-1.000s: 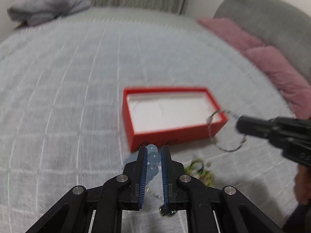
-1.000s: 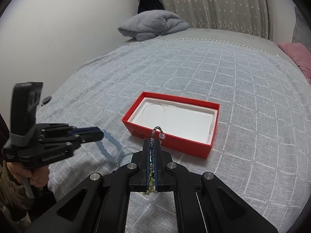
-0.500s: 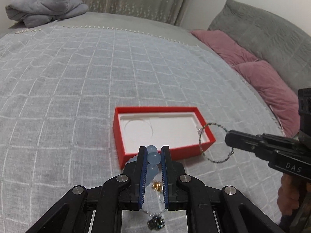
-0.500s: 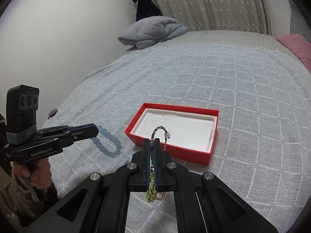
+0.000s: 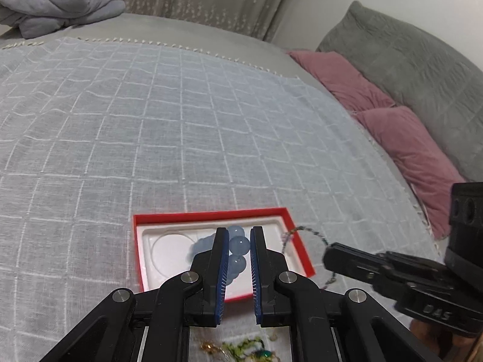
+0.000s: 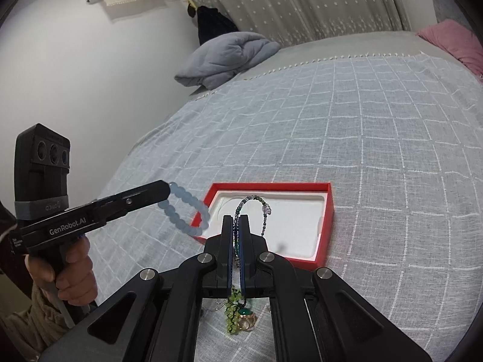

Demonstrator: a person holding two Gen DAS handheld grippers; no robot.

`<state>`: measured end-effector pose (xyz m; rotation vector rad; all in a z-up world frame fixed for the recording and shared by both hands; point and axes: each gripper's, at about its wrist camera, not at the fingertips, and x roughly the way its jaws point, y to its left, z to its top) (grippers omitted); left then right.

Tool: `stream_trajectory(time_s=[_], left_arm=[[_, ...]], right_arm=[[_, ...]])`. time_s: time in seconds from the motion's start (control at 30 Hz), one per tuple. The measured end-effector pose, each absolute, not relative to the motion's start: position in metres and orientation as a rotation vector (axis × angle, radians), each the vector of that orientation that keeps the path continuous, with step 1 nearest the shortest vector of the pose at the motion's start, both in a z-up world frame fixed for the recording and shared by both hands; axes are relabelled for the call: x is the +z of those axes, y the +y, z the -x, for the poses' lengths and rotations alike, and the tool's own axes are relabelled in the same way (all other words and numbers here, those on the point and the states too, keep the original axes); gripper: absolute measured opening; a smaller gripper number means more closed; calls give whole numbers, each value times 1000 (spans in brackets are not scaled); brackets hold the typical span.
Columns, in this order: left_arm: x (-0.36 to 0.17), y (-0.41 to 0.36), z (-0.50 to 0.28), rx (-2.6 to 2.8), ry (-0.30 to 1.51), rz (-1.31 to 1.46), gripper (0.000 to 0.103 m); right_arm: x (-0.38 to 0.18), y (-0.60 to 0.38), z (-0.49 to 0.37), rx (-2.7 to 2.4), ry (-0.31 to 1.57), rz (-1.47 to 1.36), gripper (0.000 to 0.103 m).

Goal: Organize jewelry
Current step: 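Carry both bracelets into the red Ace box and open both tools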

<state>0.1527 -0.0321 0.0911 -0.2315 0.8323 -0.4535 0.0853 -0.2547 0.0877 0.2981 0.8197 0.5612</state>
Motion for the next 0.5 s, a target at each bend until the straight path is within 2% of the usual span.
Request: stream_trajectory(time_s=[0.5], left_arm=[[51,-19,-179,-375,898,218,9]], right_arm=[[66,-251,-114,495,854,-295,3]])
